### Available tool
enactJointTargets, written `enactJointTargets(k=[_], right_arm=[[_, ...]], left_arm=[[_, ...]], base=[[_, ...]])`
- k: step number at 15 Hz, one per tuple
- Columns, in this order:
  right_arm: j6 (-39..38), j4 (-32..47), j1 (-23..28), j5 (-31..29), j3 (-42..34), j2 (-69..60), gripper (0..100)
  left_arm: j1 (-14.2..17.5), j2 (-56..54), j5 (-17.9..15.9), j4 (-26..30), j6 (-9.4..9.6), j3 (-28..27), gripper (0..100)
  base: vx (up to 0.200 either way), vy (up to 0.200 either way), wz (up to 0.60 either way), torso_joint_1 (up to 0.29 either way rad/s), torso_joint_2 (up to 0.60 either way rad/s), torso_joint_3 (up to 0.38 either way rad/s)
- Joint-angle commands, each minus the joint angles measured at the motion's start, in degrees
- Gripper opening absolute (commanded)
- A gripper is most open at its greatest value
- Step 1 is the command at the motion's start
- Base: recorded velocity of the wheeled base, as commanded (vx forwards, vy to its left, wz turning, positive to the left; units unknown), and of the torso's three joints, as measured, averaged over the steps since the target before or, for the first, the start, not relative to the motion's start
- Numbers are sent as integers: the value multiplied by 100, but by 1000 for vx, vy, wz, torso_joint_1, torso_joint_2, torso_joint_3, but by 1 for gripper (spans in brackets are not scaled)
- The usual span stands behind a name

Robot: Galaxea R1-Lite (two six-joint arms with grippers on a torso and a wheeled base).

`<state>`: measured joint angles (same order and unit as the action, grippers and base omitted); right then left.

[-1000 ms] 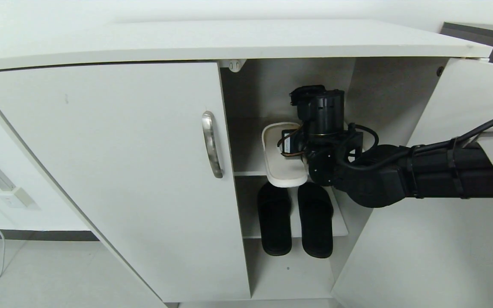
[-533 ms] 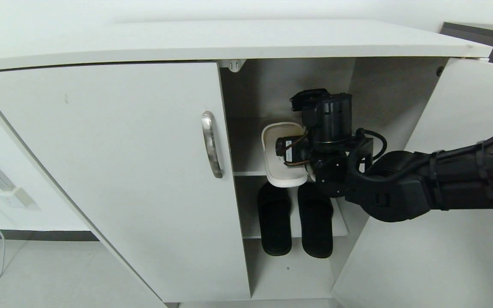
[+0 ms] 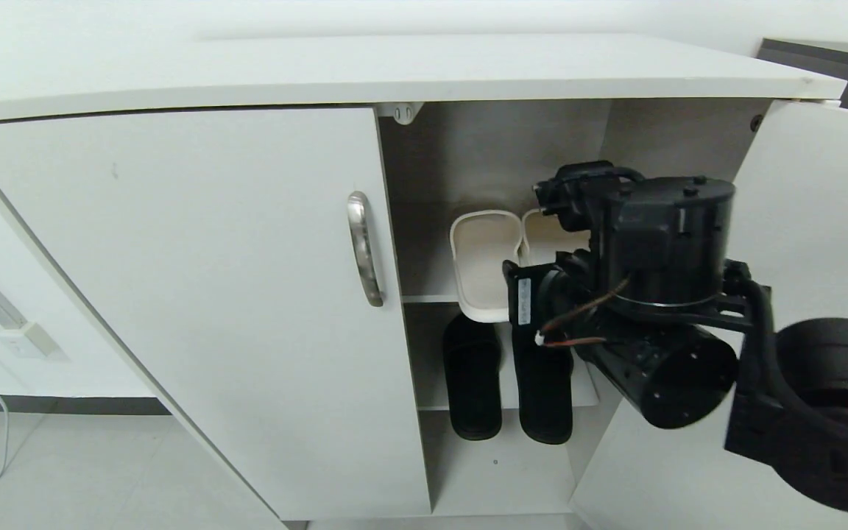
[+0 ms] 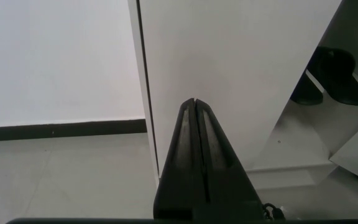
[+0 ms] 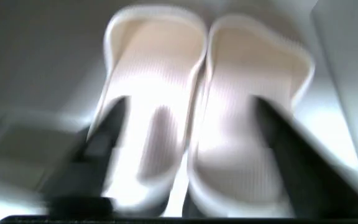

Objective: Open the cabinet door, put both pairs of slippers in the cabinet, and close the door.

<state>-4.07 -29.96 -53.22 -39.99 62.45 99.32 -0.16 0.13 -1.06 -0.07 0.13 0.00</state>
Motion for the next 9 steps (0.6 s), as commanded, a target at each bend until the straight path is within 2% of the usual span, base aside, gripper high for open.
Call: enactJointTargets(k=[1, 2, 4, 9], right_arm=[[-32, -273, -259, 246, -884, -765, 0], [-32, -282, -267, 254, -928, -791, 0], [-190, -326, -434, 738, -1420, -1090, 0], [-199, -352, -452, 808, -1631, -967, 0]], left_arm=[[-2, 4, -8, -1, 13, 0, 0], [-2, 4, -8, -1, 13, 0, 0], [7, 4, -8, -1, 13, 0, 0], [7, 4, -8, -1, 13, 0, 0]], base=[[0, 0, 0, 0, 0, 0], [0, 0, 0, 0, 0, 0], [0, 0, 0, 0, 0, 0], [0, 0, 0, 0, 0, 0]])
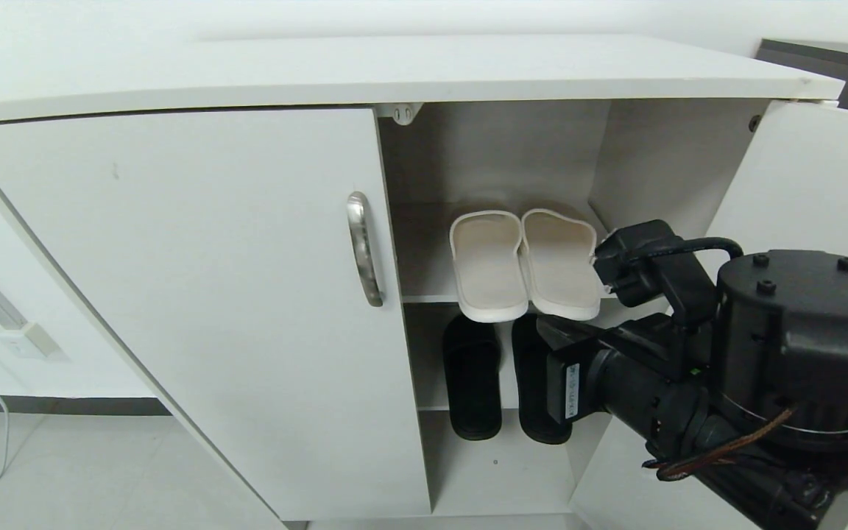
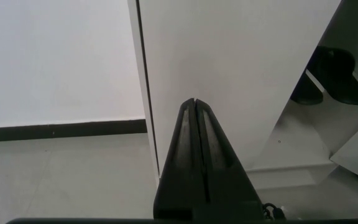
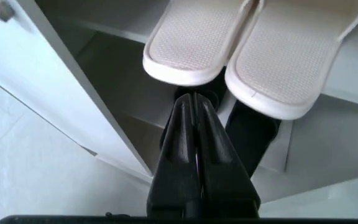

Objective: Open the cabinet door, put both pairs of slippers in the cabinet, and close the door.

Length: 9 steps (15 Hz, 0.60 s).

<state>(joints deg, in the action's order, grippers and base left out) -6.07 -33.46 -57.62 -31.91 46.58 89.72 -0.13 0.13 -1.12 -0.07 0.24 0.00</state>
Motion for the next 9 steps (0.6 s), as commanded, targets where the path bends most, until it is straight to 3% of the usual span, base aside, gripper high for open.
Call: enactJointTargets(k=[1, 3, 9], right_arm=[[1, -2, -47, -17, -53, -7, 0], [1, -2, -100, -34, -70, -7, 0], [1, -2, -117, -17, -158, -7, 0]], left_arm=[[-4, 4, -2, -1, 2, 0, 0], [-4, 4, -2, -1, 2, 0, 0], [-4, 4, -2, -1, 2, 0, 0]], base=[[0, 0, 0, 0, 0, 0], [0, 0, 0, 0, 0, 0], [-200, 0, 0, 3, 3, 2]])
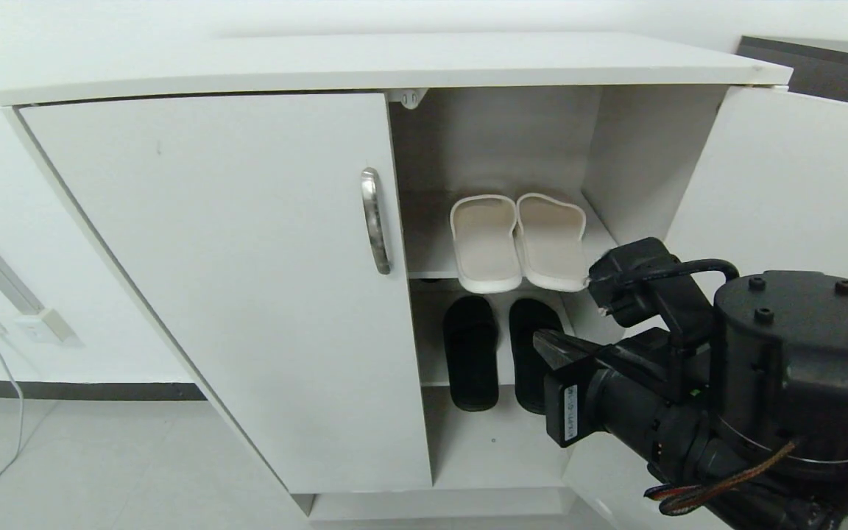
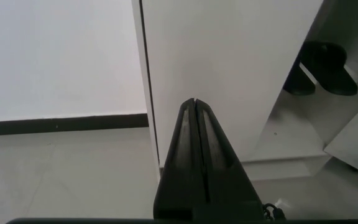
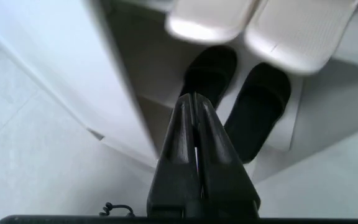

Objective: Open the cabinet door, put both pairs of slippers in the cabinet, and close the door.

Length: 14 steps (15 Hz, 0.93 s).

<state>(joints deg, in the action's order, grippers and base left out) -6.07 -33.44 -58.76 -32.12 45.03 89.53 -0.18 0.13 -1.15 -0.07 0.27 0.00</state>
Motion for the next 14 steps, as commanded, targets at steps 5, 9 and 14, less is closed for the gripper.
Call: enactJointTargets(k=[5, 9, 14], right_arm=[[1, -22, -4, 22, -65, 30, 0], [1, -145, 40, 22, -135, 100, 0], [27, -348, 163, 198, -267, 135, 0]], left_arm=[[1, 4, 0, -1, 0, 0, 0], [1, 4, 0, -1, 8, 0, 0], [1, 4, 0, -1, 8, 0, 0]], base=[[-200, 0, 0, 1, 4, 3], [-200, 0, 0, 1, -5, 4], [0, 0, 0, 0, 0, 0]])
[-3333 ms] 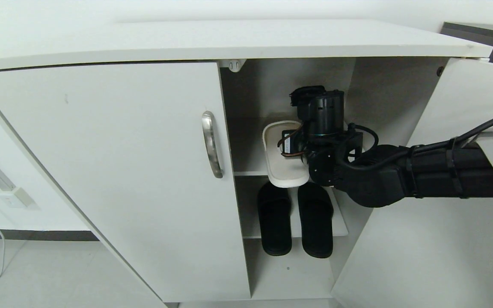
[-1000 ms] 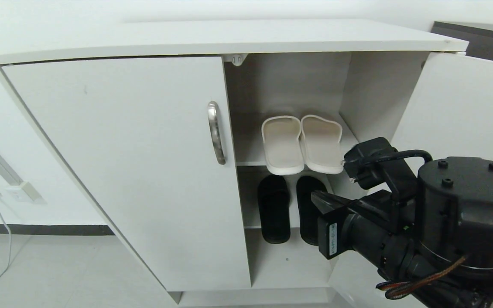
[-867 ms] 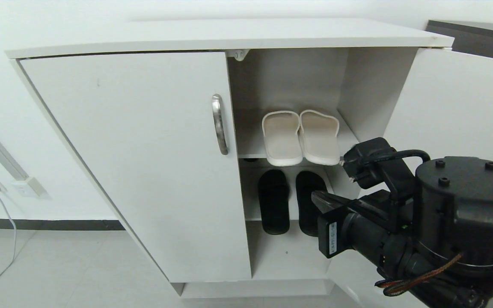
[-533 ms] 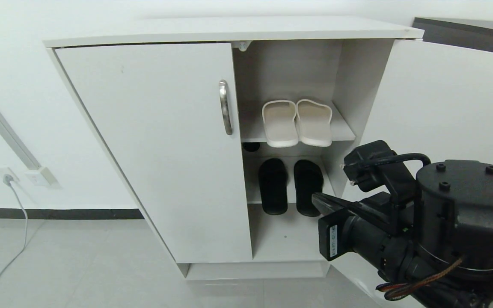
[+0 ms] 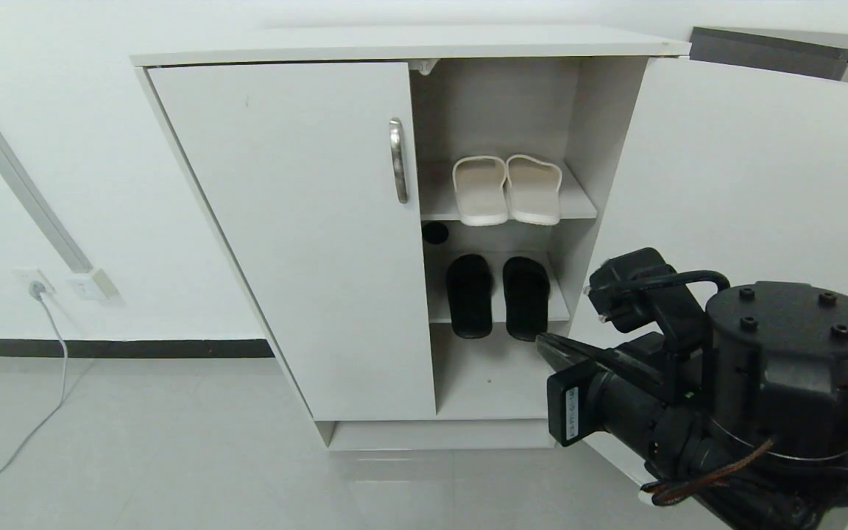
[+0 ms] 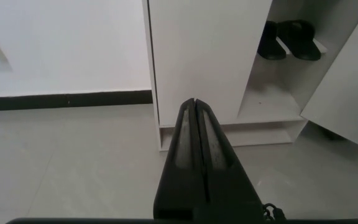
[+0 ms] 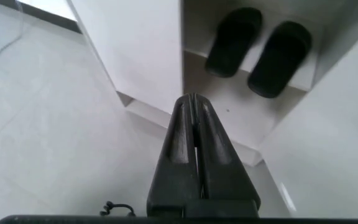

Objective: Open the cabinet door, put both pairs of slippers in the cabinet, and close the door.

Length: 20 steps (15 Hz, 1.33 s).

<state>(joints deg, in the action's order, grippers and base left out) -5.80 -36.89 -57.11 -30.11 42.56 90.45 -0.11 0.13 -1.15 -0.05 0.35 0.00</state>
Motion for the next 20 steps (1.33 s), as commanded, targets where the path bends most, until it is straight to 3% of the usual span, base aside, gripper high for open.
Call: enactJointTargets(k=[1, 17, 20], right_arm=[[9, -3, -2, -4, -46, 42, 0], [71, -38, -2, -12, -134, 113, 0], [97, -38, 34, -12, -134, 113, 0]], left_arm=[[-7, 4, 0, -4, 0, 0, 0], [2, 4, 0, -4, -9, 0, 0], [-7, 4, 0, -4, -9, 0, 0]], base=[[0, 0, 0, 0, 0, 0], [0, 0, 0, 0, 0, 0], [0, 0, 0, -1, -155, -216]])
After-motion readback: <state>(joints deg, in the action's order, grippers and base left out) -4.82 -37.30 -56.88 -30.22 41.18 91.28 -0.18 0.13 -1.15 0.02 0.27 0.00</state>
